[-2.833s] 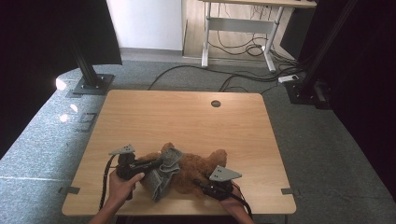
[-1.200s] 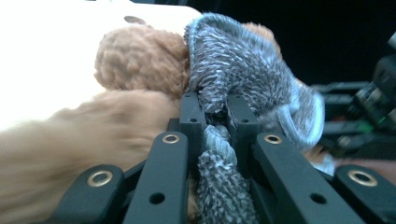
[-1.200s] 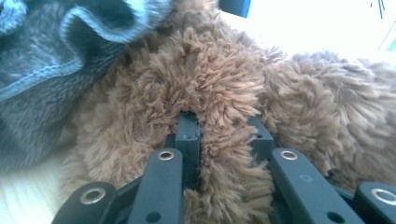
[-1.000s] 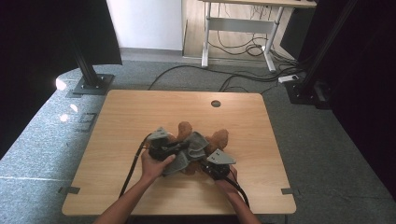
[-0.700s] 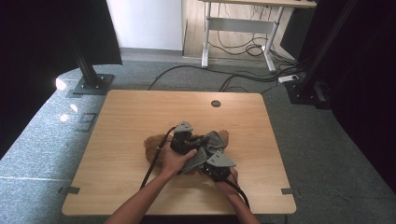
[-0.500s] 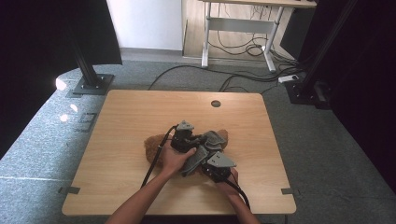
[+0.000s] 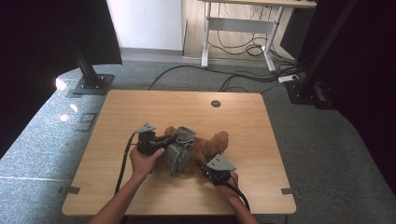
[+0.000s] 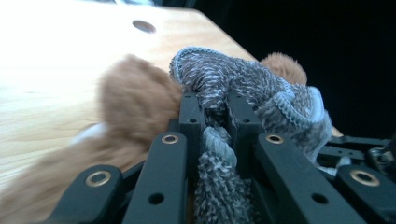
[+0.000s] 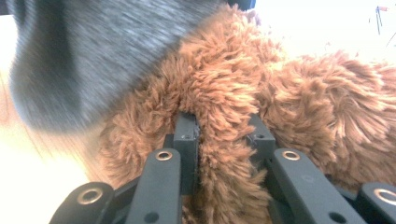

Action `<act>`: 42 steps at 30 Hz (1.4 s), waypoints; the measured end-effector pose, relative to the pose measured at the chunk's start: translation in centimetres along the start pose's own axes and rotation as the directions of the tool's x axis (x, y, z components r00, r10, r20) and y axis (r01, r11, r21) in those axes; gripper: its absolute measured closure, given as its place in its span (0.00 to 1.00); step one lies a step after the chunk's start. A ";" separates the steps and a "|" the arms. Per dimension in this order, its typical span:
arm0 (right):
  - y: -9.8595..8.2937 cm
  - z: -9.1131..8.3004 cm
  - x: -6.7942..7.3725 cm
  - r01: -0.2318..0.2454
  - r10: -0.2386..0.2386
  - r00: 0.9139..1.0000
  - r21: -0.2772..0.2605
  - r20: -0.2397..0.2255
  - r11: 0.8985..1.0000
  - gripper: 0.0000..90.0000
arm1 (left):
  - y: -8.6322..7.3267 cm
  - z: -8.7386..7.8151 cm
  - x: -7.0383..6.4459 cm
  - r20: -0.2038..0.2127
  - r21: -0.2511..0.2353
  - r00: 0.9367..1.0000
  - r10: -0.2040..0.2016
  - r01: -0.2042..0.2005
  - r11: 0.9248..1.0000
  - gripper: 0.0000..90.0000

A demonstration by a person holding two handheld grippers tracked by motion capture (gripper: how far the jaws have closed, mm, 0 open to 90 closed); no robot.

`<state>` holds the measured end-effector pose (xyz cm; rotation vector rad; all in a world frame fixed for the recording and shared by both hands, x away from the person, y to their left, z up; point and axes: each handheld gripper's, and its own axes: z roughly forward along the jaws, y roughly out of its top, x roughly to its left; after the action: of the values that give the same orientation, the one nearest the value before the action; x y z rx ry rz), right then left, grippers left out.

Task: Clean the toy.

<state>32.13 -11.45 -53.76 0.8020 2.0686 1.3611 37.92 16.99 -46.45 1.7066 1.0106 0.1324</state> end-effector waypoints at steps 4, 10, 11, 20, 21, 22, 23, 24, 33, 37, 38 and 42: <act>-0.2 -0.3 0.0 -0.004 0.004 1.000 0.002 -0.010 1.000 0.81 | -0.3 -2.5 1.9 -0.062 -0.036 0.998 -0.025 0.022 0.999 0.87; -0.5 -0.8 0.4 0.018 -0.018 0.999 0.008 -0.030 1.000 0.80 | -2.4 -4.3 4.5 -0.047 -0.053 0.992 -0.115 0.113 0.992 0.87; -0.5 -0.9 0.4 0.019 -0.019 0.999 0.008 -0.032 1.000 0.80 | -2.5 -4.7 4.7 -0.066 -0.056 0.992 -0.111 0.107 0.993 0.87; -0.7 -1.1 0.5 0.026 -0.025 0.999 0.010 -0.034 1.000 0.80 | -2.2 -5.8 4.8 -0.010 -0.083 0.989 -0.145 0.144 0.986 0.87; -0.7 -1.1 0.5 0.022 -0.022 0.999 0.011 -0.036 1.000 0.80 | -1.8 -5.7 4.3 0.009 -0.084 0.991 -0.136 0.136 0.987 0.87; -0.7 -1.1 0.4 0.020 -0.020 0.999 0.010 -0.037 1.000 0.80 | -1.2 -5.3 3.4 0.034 -0.082 0.992 -0.119 0.122 0.989 0.87; -0.7 -1.1 0.4 0.022 -0.021 0.999 0.010 -0.037 1.000 0.80 | -0.7 -4.8 2.5 0.051 -0.078 0.993 -0.104 0.107 0.991 0.87; -0.7 -1.1 0.4 0.022 -0.022 0.999 0.009 -0.037 1.000 0.80 | -0.2 -4.2 1.7 0.076 -0.068 0.993 -0.088 0.094 0.993 0.87; -0.8 -1.1 0.4 0.013 -0.013 0.999 0.002 -0.037 1.000 0.80 | 2.5 2.6 -6.4 0.220 0.011 0.974 0.058 -0.062 0.998 0.87; -0.8 -1.1 0.5 0.011 -0.011 0.999 0.002 -0.032 1.000 0.80 | 2.8 6.1 -8.2 0.198 0.065 0.977 0.076 -0.090 0.994 0.86; -0.8 -1.1 0.5 0.011 -0.011 0.999 0.002 -0.032 1.000 0.80 | 2.8 6.1 -8.2 0.198 0.065 0.977 0.076 -0.090 0.994 0.86; -0.8 -1.1 0.6 0.021 -0.021 0.999 0.005 -0.032 1.000 0.80 | 2.0 9.6 -8.7 0.109 0.169 0.988 0.106 -0.124 0.978 0.85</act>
<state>30.79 -11.91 -54.20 0.7633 2.1001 1.3668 38.78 3.97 -45.26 1.9137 0.8707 0.0338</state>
